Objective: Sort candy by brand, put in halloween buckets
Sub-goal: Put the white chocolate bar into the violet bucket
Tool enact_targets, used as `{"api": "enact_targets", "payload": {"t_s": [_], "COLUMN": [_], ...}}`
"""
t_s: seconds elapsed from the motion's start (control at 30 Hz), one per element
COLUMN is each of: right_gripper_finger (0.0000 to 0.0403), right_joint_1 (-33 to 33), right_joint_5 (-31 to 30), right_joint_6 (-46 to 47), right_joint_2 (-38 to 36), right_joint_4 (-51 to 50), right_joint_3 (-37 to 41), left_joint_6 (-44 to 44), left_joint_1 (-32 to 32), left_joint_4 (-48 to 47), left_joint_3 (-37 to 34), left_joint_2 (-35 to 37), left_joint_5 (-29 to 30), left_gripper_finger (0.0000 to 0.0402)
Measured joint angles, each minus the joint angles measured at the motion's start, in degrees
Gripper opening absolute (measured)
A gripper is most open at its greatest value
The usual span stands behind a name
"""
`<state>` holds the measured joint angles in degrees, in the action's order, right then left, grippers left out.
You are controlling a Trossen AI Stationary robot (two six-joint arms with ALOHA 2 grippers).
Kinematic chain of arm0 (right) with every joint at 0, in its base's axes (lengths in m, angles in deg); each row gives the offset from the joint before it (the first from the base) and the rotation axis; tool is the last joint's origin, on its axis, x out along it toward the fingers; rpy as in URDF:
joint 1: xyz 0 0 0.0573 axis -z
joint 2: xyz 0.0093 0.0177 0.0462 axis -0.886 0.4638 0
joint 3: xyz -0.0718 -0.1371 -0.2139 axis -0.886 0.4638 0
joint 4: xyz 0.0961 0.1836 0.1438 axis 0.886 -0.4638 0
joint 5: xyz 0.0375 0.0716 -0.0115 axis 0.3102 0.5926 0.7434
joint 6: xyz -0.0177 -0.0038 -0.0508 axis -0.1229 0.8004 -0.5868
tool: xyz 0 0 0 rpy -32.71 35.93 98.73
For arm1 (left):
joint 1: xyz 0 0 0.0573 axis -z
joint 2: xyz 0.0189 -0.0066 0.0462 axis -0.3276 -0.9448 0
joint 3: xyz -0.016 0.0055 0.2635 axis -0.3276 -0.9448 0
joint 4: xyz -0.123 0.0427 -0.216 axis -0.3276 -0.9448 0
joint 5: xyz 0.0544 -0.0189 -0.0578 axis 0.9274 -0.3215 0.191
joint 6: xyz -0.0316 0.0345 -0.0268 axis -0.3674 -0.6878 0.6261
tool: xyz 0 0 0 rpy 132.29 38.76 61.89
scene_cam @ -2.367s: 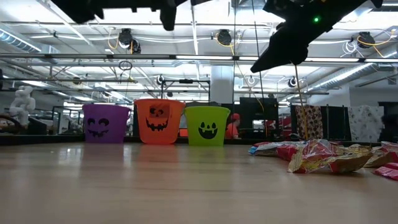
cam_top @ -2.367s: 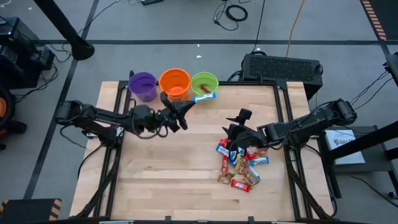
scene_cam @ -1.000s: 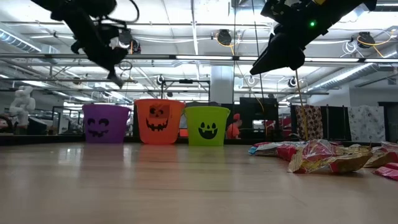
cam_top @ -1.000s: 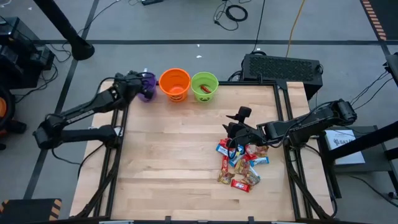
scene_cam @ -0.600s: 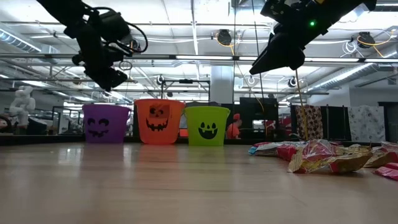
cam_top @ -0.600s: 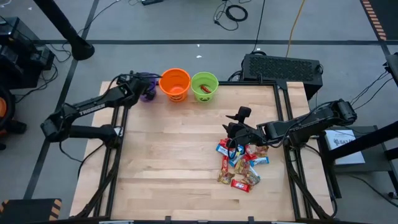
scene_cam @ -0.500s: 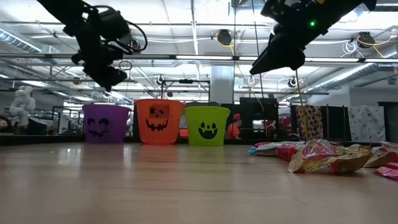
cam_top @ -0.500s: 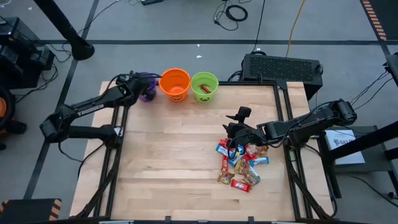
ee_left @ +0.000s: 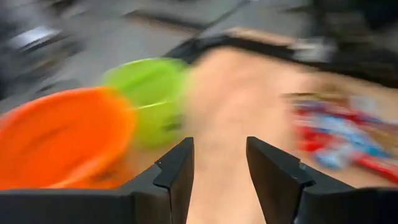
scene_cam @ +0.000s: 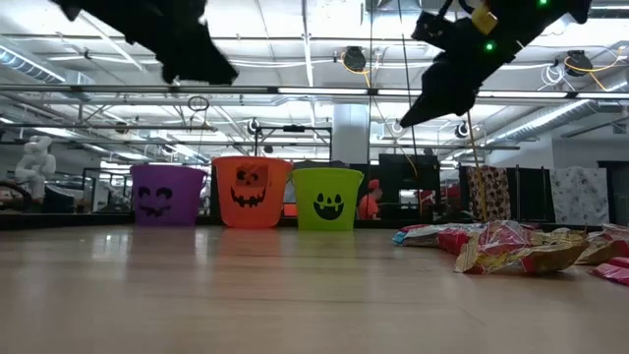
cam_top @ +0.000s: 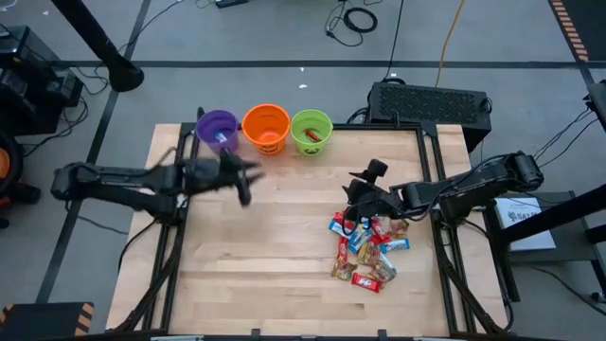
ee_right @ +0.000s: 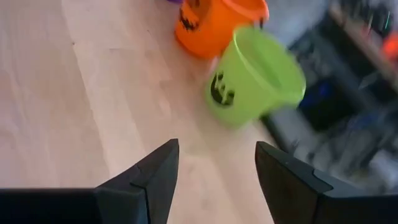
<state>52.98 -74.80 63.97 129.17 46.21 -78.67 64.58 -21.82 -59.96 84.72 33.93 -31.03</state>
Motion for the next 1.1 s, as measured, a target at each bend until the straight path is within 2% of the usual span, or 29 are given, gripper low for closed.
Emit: {"api": "enact_targets", "payload": {"t_s": [0.07, 0.17, 0.27, 0.37, 0.53, 0.7, 0.8, 0.9, 1.03, 1.1], "right_gripper_finger": [0.0203, 0.0203, 0.0203, 0.0203, 0.0203, 0.0203, 0.0203, 0.0203, 0.0203, 0.0203], "right_joint_1": [0.0, 0.0, -1.1, -3.7, -6.5, -3.8, -3.7, -4.6, -6.5, -7.1], "right_joint_5": [0.6, 7.3, 13.8, 15.3, 19.4, 27.3, 28.1, 26.0, 23.2, 22.4], "right_joint_6": [10.6, 24.0, 34.5, 41.0, 42.6, 49.4, 50.3, 46.1, 35.7, 33.4], "right_joint_2": [0.0, 0.0, 0.0, 0.0, -0.1, 0.2, 0.2, 0.2, 0.3, 0.3], "right_joint_4": [-4.4, -11.6, -17.6, -20.1, -22.4, -38.3, -42.2, -38.3, -25.7, -22.8], "right_joint_3": [0.0, 0.0, 0.0, 0.0, 0.0, 0.0, 0.0, 0.8, 3.9, 4.7], "left_joint_6": [-3.8, -8.6, -10.1, -10.2, -10.1, -10.2, -10.1, -10.0, -9.8, -8.6], "left_joint_1": [4.4, 8.6, 10.6, 11.0, 11.1, 11.1, 11.1, 11.1, 11.1, 11.1], "left_joint_4": [6.2, 11.8, 13.4, 13.8, 13.7, 13.3, 12.4, 11.4, 10.2, 10.0], "left_joint_3": [-2.2, -3.1, -3.2, -3.2, -3.2, -3.2, -3.2, -3.2, -3.2, -3.2], "left_joint_2": [-1.3, -2.7, -4.0, -5.0, -6.1, -6.3, -6.3, -6.3, -6.3, -6.3], "left_joint_5": [-1.5, -5.7, -6.5, -6.4, -6.4, -6.9, -7.0, -7.1, -7.2, -7.2], "left_gripper_finger": [0.0154, 0.0154, 0.0154, 0.0154, 0.0155, 0.0155, 0.0155, 0.0155, 0.0155, 0.0155]}}
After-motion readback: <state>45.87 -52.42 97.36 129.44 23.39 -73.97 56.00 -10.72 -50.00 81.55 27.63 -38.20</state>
